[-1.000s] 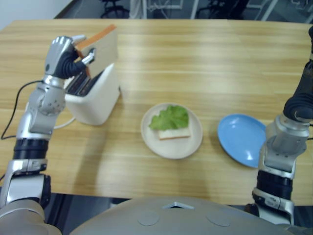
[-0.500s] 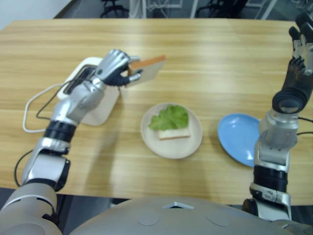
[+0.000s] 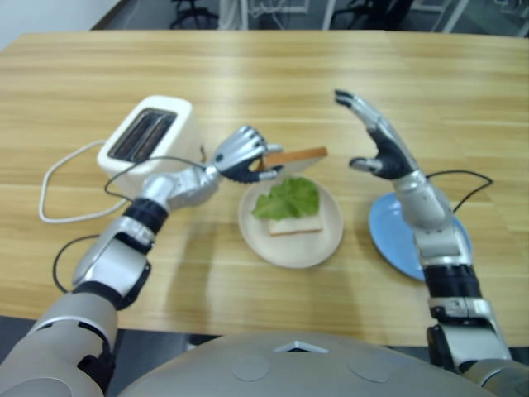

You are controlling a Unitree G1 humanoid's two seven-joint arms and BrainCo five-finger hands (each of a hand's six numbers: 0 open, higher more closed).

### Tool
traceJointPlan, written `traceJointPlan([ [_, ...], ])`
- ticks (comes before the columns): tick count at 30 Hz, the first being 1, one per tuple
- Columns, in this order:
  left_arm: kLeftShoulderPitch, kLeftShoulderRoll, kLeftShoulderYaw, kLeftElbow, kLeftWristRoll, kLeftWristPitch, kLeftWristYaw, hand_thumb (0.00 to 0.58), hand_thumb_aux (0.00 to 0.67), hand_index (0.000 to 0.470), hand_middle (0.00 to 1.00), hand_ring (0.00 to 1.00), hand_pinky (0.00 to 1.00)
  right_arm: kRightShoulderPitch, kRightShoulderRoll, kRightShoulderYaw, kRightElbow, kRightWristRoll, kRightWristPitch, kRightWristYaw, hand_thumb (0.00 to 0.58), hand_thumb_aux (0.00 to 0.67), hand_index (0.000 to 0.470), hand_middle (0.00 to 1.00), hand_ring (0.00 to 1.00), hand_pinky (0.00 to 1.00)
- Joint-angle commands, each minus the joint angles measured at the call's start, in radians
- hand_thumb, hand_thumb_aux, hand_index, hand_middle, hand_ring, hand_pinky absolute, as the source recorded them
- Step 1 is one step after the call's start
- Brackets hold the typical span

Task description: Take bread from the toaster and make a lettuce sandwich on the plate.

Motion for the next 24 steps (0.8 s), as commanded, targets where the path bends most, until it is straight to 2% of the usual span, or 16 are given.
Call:
traceJointPlan([
  [1, -0.018, -0.012, -0.079, 0.039, 0.089, 0.036, 0.133, 0.580, 0.670, 0.460, 1.00, 1.00, 1.00, -0.015, -0.056, 0.062, 0.071, -0.039, 0.027, 0.072, 0.000, 0.000, 0.000, 0.00, 0.00, 0.00],
  [10, -0.057, -0.047, -0.235, 0.134, 0.220, 0.189, 0.372, 0.580, 0.670, 0.460, 1.00, 1.00, 1.00, 0.002, -0.124, 0.169, 0.077, -0.040, 0.035, 0.186, 0.000, 0.000, 0.000, 0.00, 0.00, 0.00],
  [18, -0.095, -0.081, -0.334, 0.208, 0.278, 0.339, 0.471, 0.580, 0.670, 0.460, 1.00, 1.00, 1.00, 0.023, -0.156, 0.202, 0.036, -0.040, 0.049, 0.227, 0.000, 0.000, 0.000, 0.00, 0.00, 0.00],
  [24, -0.113, -0.107, -0.390, 0.266, 0.280, 0.388, 0.495, 0.580, 0.670, 0.460, 1.00, 1.00, 1.00, 0.038, -0.167, 0.205, -0.011, -0.031, 0.055, 0.237, 0.000, 0.000, 0.000, 0.00, 0.00, 0.00],
])
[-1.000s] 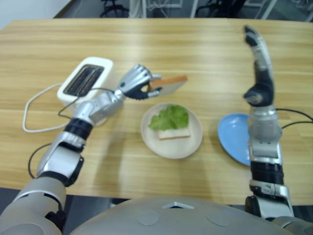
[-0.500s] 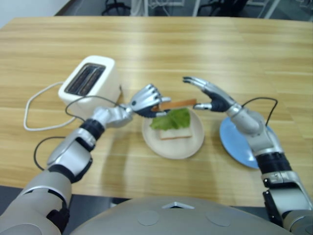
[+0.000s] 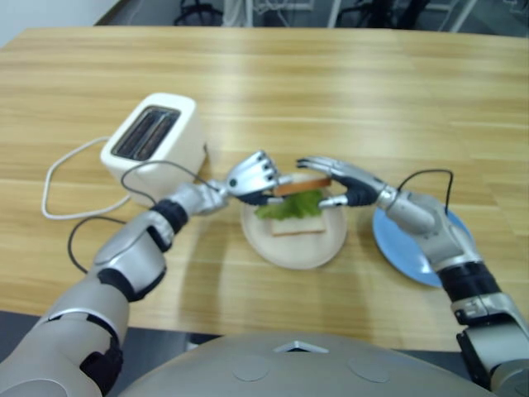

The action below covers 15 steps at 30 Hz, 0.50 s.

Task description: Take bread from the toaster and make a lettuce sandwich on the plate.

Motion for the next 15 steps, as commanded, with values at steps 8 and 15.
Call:
traceJointPlan([
  [8, -0.025, -0.039, -0.092, 0.084, 0.008, 0.037, 0.014, 0.580, 0.670, 0.460, 1.00, 1.00, 1.00, 0.041, -0.034, -0.006, -0.082, 0.015, 0.021, 0.034, 0.000, 0.000, 0.000, 0.00, 0.00, 0.00],
  [15, -0.017, -0.047, -0.133, 0.098, 0.015, 0.044, 0.012, 0.580, 0.670, 0.460, 1.00, 1.00, 1.00, 0.081, -0.065, 0.009, -0.104, 0.016, 0.050, 0.074, 0.000, 0.000, 0.000, 0.00, 0.00, 0.00],
])
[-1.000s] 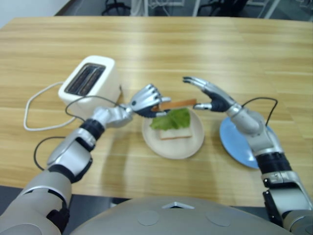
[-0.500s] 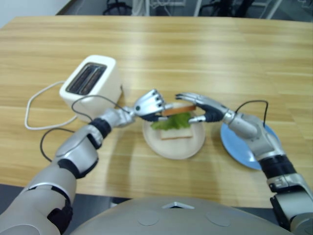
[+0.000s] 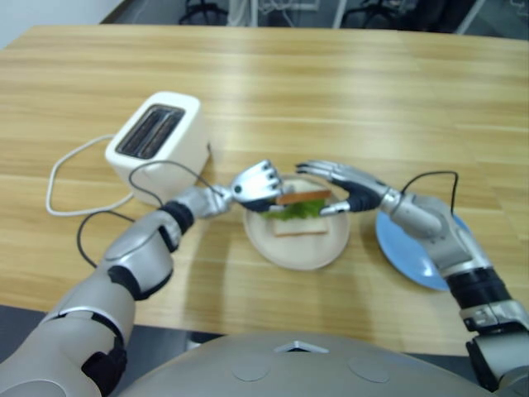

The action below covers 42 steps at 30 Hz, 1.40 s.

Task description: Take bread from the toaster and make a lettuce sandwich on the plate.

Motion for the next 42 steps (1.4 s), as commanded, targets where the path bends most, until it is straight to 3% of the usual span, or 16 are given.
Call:
traceJointPlan([
  [1, 0.001, -0.007, -0.033, 0.019, 0.009, 0.004, -0.004, 0.580, 0.670, 0.460, 1.00, 1.00, 1.00, 0.033, -0.023, 0.015, -0.012, 0.005, 0.026, 0.044, 0.000, 0.000, 0.000, 0.00, 0.00, 0.00],
  [20, 0.022, 0.004, -0.075, -0.016, -0.016, -0.033, -0.006, 0.580, 0.670, 0.460, 1.00, 1.00, 1.00, 0.115, -0.057, 0.183, 0.069, -0.094, 0.100, 0.198, 0.000, 0.000, 0.000, 0.00, 0.00, 0.00],
  [21, 0.026, 0.008, -0.070, -0.022, -0.027, -0.053, -0.011, 0.527, 0.468, 0.321, 1.00, 1.00, 1.00, 0.120, -0.059, 0.186, 0.067, -0.099, 0.101, 0.202, 0.000, 0.000, 0.000, 0.00, 0.00, 0.00],
  [22, 0.029, 0.012, -0.064, -0.028, -0.040, -0.075, -0.020, 0.441, 0.342, 0.235, 1.00, 1.00, 1.00, 0.124, -0.059, 0.188, 0.064, -0.102, 0.102, 0.203, 0.000, 0.000, 0.000, 0.00, 0.00, 0.00],
  [23, 0.033, 0.017, -0.057, -0.035, -0.051, -0.093, -0.031, 0.000, 0.000, 0.000, 1.00, 1.00, 1.00, 0.128, -0.059, 0.190, 0.061, -0.103, 0.104, 0.205, 0.000, 0.000, 0.000, 0.00, 0.00, 0.00],
  [30, 0.094, 0.175, 0.099, -0.288, -0.239, -0.252, -0.186, 0.000, 0.000, 0.000, 1.00, 1.00, 1.00, 0.149, -0.068, 0.210, 0.065, -0.113, 0.122, 0.207, 0.000, 0.000, 0.000, 0.00, 0.00, 0.00],
  [34, 0.177, 0.315, 0.261, -0.530, -0.456, -0.350, -0.398, 0.000, 0.000, 0.000, 1.00, 1.00, 1.00, 0.153, -0.067, 0.213, 0.063, -0.110, 0.131, 0.204, 0.000, 0.000, 0.000, 0.00, 0.00, 0.00],
  [39, 0.284, 0.440, 0.474, -0.725, -0.737, -0.372, -0.661, 0.000, 0.000, 0.000, 1.00, 1.00, 1.00, 0.154, -0.064, 0.208, 0.062, -0.107, 0.138, 0.196, 0.000, 0.000, 0.000, 0.00, 0.00, 0.00],
  [42, 0.346, 0.482, 0.579, -0.793, -0.856, -0.365, -0.771, 0.000, 0.000, 0.000, 0.84, 0.84, 0.84, 0.152, -0.066, 0.200, 0.053, -0.099, 0.141, 0.193, 0.000, 0.000, 0.000, 0.00, 0.00, 0.00],
])
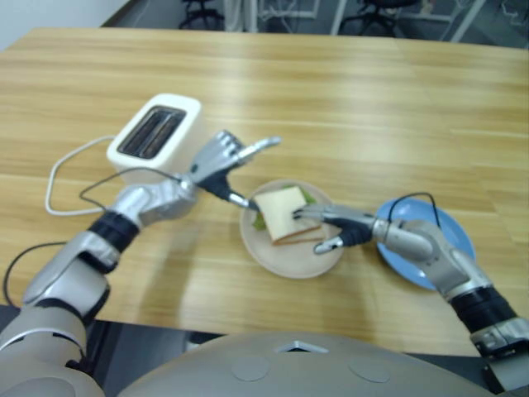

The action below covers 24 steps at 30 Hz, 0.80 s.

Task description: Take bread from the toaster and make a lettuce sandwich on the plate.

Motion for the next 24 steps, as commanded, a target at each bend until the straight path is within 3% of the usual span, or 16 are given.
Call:
traceJointPlan([
  [1, 0.080, 0.050, 0.140, -0.096, -0.171, -0.002, -0.168, 0.000, 0.000, 0.000, 0.64, 0.64, 0.64, 0.050, -0.018, 0.062, 0.060, -0.056, 0.050, 0.061, 0.000, 0.000, 0.000, 0.00, 0.00, 0.00],
  [2, 0.102, 0.058, 0.174, -0.112, -0.199, -0.002, -0.196, 0.000, 0.000, 0.000, 0.53, 0.53, 0.53, 0.052, -0.021, 0.052, 0.052, -0.049, 0.045, 0.054, 0.000, 0.000, 0.000, 0.00, 0.00, 0.00],
  [4, 0.139, 0.068, 0.227, -0.119, -0.262, 0.000, -0.253, 0.000, 0.000, 0.000, 0.15, 0.15, 0.15, 0.055, -0.023, 0.012, 0.025, -0.017, 0.031, 0.026, 0.000, 0.000, 0.000, 0.00, 0.00, 0.00],
  [5, 0.159, 0.071, 0.250, -0.122, -0.296, 0.001, -0.283, 0.000, 0.000, 0.000, 0.00, 0.00, 0.00, 0.054, -0.021, -0.018, 0.008, 0.005, 0.017, 0.002, 0.000, 0.000, 0.000, 0.00, 0.00, 0.00],
  [11, 0.327, 0.096, 0.300, -0.220, -0.560, -0.002, -0.540, 0.000, 0.000, 0.000, 0.00, 0.00, 0.00, 0.044, 0.051, -0.268, -0.089, 0.297, -0.101, -0.154, 0.000, 0.000, 0.000, 0.00, 0.00, 0.00],
  [15, 0.480, 0.150, 0.244, -0.349, -0.763, 0.006, -0.782, 0.000, 0.000, 0.000, 0.00, 0.00, 0.00, 0.146, 0.039, -0.303, -0.189, 0.579, -0.112, -0.039, 0.000, 0.000, 0.000, 0.00, 0.00, 0.00],
  [19, 0.575, 0.157, 0.236, -0.404, -0.810, 0.020, -0.938, 0.000, 0.000, 0.000, 0.00, 0.00, 0.00, 0.272, -0.004, -0.287, -0.209, 0.630, -0.168, 0.080, 0.000, 0.000, 0.000, 0.00, 0.00, 0.00],
  [20, 0.590, 0.149, 0.243, -0.406, -0.800, 0.025, -0.964, 0.307, 0.210, 0.144, 0.04, 0.04, 0.04, 0.295, -0.012, -0.285, -0.201, 0.640, -0.172, 0.104, 0.000, 0.000, 0.000, 0.00, 0.00, 0.00],
  [21, 0.601, 0.138, 0.251, -0.397, -0.774, 0.024, -0.982, 0.572, 0.591, 0.406, 0.31, 0.31, 0.31, 0.319, -0.024, -0.279, -0.193, 0.651, -0.168, 0.134, 0.000, 0.000, 0.000, 0.00, 0.00, 0.00],
  [22, 0.611, 0.128, 0.256, -0.385, -0.740, 0.023, -0.999, 0.572, 0.591, 0.406, 0.31, 0.31, 0.31, 0.342, -0.036, -0.273, -0.179, 0.647, -0.174, 0.162, 0.000, 0.000, 0.000, 0.00, 0.00, 0.00],
  [23, 0.620, 0.121, 0.252, -0.371, -0.720, 0.018, -1.022, 0.580, 0.670, 0.460, 1.00, 1.00, 1.00, 0.359, -0.045, -0.267, -0.165, 0.641, -0.171, 0.185, 0.000, 0.000, 0.000, 0.00, 0.00, 0.00],
  [24, 0.629, 0.116, 0.247, -0.362, -0.709, 0.012, -1.044, 0.580, 0.670, 0.460, 1.00, 1.00, 1.00, 0.371, -0.050, -0.265, -0.153, 0.634, -0.169, 0.201, 0.220, 0.142, 0.097, 0.08, 0.08, 0.08],
])
